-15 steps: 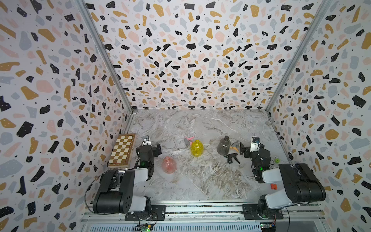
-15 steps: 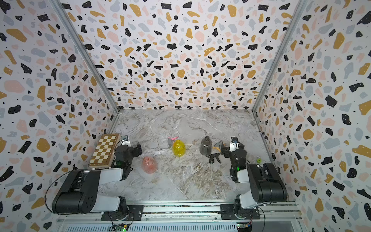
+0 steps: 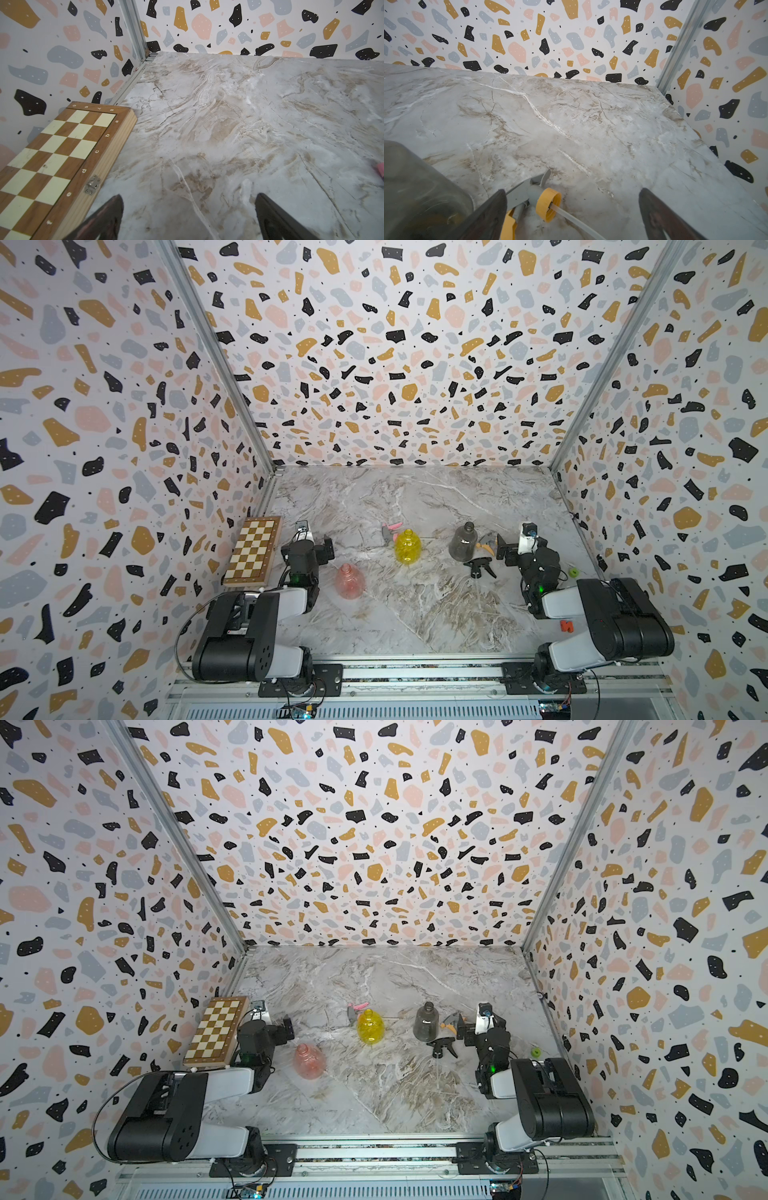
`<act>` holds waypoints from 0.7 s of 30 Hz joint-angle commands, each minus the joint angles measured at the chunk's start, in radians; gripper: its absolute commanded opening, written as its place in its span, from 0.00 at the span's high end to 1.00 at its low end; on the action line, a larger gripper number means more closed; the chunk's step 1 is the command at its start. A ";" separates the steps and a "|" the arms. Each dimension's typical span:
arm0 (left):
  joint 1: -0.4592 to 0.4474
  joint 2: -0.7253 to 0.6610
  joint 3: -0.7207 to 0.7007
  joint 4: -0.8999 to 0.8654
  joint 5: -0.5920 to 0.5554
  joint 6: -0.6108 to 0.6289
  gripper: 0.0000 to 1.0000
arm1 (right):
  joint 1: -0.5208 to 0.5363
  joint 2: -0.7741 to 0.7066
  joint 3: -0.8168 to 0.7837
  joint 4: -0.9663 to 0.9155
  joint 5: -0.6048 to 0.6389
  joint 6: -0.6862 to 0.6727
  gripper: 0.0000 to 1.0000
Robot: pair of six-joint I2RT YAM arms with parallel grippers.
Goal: Attach spray nozzles to spray bottles
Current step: Pick up the spray bottle from the center of the board.
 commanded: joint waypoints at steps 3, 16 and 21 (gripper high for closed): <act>0.001 0.002 0.004 0.035 -0.001 0.001 0.01 | 0.004 -0.011 0.015 0.006 0.002 -0.008 0.00; 0.000 0.004 0.006 0.032 -0.002 0.000 0.01 | 0.001 -0.008 0.020 0.000 -0.002 -0.006 0.00; 0.000 -0.027 0.023 0.013 0.003 0.014 0.01 | -0.013 -0.080 0.070 -0.132 0.033 0.025 0.00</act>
